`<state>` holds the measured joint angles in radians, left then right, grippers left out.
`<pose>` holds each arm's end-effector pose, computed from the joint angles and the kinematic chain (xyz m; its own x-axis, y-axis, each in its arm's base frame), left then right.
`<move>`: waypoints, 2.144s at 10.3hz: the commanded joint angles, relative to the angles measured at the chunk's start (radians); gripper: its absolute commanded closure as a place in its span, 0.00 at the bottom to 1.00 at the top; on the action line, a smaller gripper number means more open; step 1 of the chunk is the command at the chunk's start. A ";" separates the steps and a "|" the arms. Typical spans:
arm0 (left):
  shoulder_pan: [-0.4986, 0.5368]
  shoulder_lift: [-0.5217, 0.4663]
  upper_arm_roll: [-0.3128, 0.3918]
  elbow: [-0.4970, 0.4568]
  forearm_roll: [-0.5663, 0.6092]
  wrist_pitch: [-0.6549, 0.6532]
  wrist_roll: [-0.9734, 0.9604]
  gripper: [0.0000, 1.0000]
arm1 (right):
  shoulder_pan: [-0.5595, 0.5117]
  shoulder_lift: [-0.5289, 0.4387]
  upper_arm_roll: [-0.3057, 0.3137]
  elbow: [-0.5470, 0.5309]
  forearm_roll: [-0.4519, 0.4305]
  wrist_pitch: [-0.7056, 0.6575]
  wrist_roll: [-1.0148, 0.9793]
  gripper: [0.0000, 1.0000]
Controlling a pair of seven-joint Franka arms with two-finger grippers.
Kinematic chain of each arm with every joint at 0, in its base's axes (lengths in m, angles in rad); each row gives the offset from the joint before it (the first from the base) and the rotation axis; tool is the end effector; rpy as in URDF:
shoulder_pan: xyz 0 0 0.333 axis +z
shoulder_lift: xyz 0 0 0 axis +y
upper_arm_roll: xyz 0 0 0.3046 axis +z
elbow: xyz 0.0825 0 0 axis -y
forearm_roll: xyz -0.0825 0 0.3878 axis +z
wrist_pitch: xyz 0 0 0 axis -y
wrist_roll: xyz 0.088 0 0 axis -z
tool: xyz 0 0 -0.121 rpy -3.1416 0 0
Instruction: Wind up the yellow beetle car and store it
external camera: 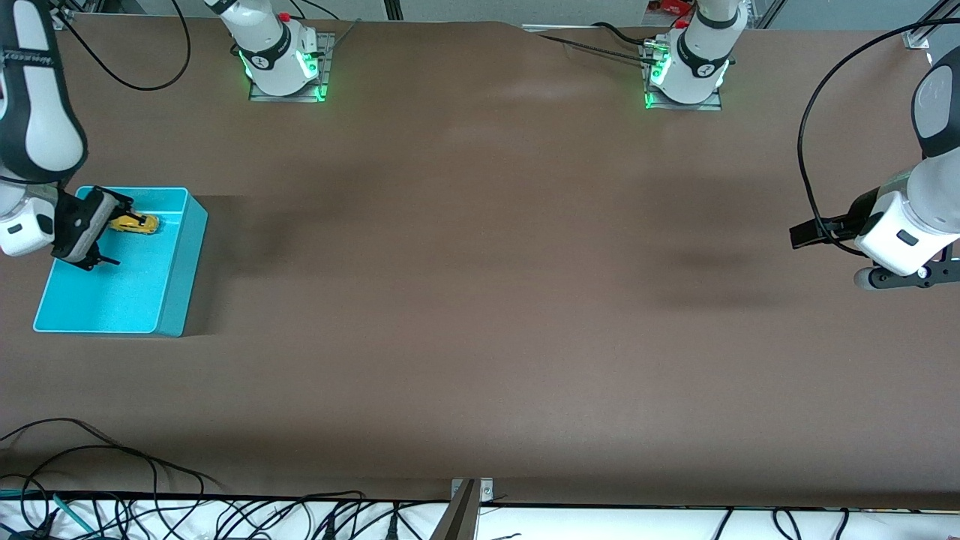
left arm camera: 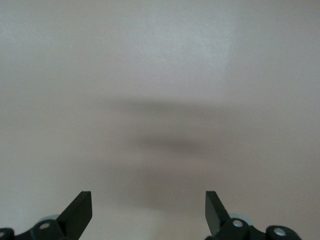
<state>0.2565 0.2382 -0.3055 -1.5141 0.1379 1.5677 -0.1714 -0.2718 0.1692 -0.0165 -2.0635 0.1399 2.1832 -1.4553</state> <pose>0.6118 0.0030 0.4916 0.9801 0.1185 -0.1591 0.1046 -0.9901 -0.0933 0.5498 -0.1559 0.3212 0.4685 0.8777 0.1003 0.8834 -0.4640 -0.0657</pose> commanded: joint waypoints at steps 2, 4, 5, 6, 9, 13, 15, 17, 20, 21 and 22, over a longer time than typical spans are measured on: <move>0.004 -0.008 -0.001 0.011 -0.015 -0.018 0.030 0.00 | 0.078 -0.158 0.012 -0.060 0.009 -0.046 0.435 0.00; 0.004 -0.010 -0.003 0.011 -0.023 -0.017 0.064 0.00 | 0.120 -0.212 0.032 -0.058 0.009 -0.052 0.713 0.00; 0.006 -0.011 -0.009 0.012 -0.029 -0.014 0.064 0.00 | 0.138 -0.236 0.036 -0.058 0.009 -0.055 0.847 0.00; 0.004 -0.019 -0.010 0.012 -0.082 -0.012 0.064 0.00 | 0.154 -0.258 0.049 -0.052 0.007 -0.068 0.971 0.00; 0.006 -0.069 -0.004 0.011 -0.150 -0.009 0.114 0.00 | 0.204 -0.309 0.085 -0.014 -0.026 -0.146 1.301 0.00; 0.006 -0.073 0.005 0.000 -0.150 -0.011 0.190 0.00 | 0.206 -0.385 0.101 0.052 -0.094 -0.268 1.388 0.00; 0.006 -0.066 0.005 0.003 -0.152 -0.011 0.188 0.00 | 0.206 -0.384 0.144 0.138 -0.143 -0.350 1.447 0.00; 0.006 -0.063 0.006 0.005 -0.150 -0.011 0.188 0.00 | 0.204 -0.320 0.147 0.295 -0.155 -0.474 1.481 0.00; 0.006 -0.062 0.006 0.005 -0.150 -0.011 0.188 0.00 | 0.203 -0.225 0.142 0.459 -0.154 -0.545 1.484 0.00; 0.006 -0.062 0.006 0.005 -0.150 -0.011 0.188 0.00 | 0.203 -0.217 0.141 0.457 -0.155 -0.540 1.489 0.00; 0.006 -0.062 0.006 0.005 -0.150 -0.011 0.188 0.00 | 0.201 -0.212 0.141 0.459 -0.167 -0.536 1.489 0.00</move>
<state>0.2572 0.1792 -0.3028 -1.5114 0.0136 1.5660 -0.0112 -0.0687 -0.0752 0.1215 -1.6500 -0.0020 1.6732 0.0122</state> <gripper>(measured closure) 0.000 0.000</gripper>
